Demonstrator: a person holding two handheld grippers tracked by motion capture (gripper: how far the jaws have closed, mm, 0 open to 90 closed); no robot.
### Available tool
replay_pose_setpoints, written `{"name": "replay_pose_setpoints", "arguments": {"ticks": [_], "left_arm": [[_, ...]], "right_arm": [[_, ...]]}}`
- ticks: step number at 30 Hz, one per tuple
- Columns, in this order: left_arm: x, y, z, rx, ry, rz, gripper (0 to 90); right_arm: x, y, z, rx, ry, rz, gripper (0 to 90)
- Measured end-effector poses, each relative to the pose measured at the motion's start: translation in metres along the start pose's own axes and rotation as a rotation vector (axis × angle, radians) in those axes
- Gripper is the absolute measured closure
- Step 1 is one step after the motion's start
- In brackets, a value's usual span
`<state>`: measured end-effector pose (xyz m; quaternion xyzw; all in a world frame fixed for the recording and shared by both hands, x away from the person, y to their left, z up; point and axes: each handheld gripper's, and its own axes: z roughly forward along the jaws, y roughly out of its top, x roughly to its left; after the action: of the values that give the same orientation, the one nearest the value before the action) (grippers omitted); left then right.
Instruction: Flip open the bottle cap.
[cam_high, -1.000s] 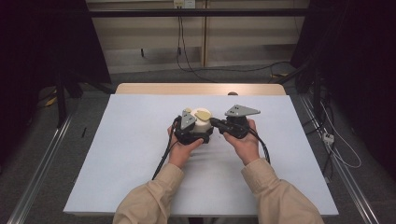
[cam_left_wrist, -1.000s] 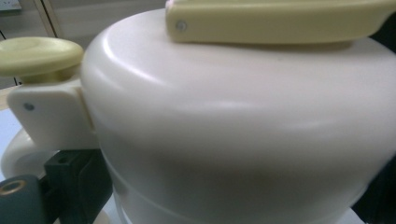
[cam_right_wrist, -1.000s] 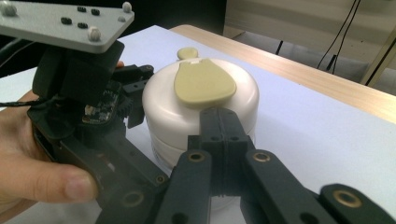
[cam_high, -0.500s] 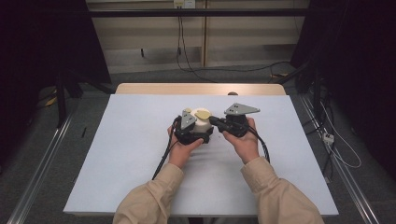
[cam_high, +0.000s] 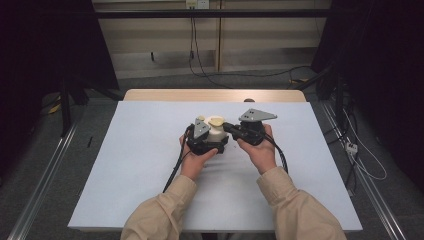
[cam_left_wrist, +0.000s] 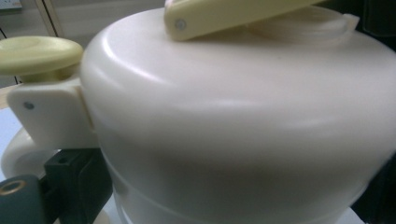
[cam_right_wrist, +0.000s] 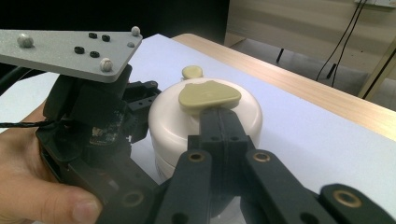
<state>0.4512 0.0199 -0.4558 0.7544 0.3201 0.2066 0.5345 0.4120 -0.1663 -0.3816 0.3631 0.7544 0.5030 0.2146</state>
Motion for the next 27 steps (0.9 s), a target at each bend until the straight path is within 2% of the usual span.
{"name": "replay_pose_setpoints", "arguments": {"ticks": [27], "left_arm": [[-0.0007,0.0001,-0.0001,0.002,0.004,0.000,5.1]], "right_arm": [[0.0059,0.0092,0.0059,-0.019,0.008,-0.018,90.0]]}}
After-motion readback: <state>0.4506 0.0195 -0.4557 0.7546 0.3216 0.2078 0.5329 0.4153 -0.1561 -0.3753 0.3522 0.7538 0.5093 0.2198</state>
